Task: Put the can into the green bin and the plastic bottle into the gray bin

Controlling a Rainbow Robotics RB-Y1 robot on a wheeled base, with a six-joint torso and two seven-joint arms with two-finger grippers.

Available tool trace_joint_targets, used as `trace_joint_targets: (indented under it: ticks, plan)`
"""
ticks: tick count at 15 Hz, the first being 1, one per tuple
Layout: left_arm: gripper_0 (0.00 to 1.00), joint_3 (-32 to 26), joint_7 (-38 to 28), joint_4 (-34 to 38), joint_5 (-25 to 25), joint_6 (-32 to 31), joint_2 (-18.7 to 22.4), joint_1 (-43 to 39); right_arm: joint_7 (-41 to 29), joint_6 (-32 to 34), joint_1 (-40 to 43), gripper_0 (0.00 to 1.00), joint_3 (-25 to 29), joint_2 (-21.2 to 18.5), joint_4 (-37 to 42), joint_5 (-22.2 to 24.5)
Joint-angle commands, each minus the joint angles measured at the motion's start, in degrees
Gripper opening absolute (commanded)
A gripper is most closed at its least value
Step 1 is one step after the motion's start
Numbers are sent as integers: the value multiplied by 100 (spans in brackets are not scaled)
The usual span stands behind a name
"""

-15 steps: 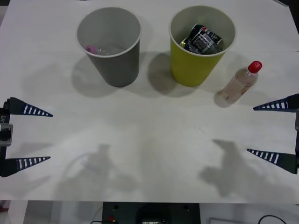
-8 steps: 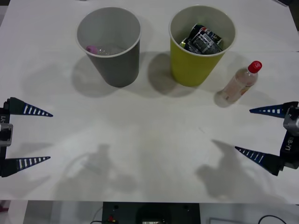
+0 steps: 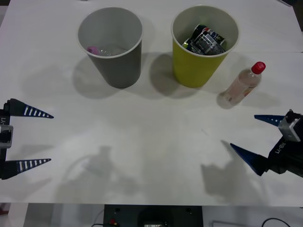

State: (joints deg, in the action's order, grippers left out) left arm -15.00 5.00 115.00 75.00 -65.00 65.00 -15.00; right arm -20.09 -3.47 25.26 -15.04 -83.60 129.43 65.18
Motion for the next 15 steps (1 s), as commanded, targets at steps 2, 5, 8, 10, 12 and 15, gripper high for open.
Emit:
trace_joint_targets:
  ticks: [2, 5, 8, 10, 12, 15]
  plan:
    - [100, 0, 0, 0, 0, 0, 0, 0, -118, -1305, -970, 100, -1528, -77, 12, -374]
    - [100, 0, 0, 0, 0, 0, 0, 0, -241, -2448, -2033, 100, -2961, -60, -58, -611]
    - [100, 0, 0, 0, 0, 0, 0, 0, -681, -3485, -3027, 100, -4270, 134, -392, -541]
    - [100, 0, 0, 0, 0, 0, 0, 0, -1261, -3959, -3492, 100, -4885, 309, -779, -163]
    - [100, 0, 0, 0, 0, 0, 0, 0, -1903, -4399, -3870, 100, -5378, 591, -1280, 276]
    - [100, 0, 0, 0, 0, 0, 0, 0, -2518, -4750, -4248, 100, -5782, 1056, -2027, 725]
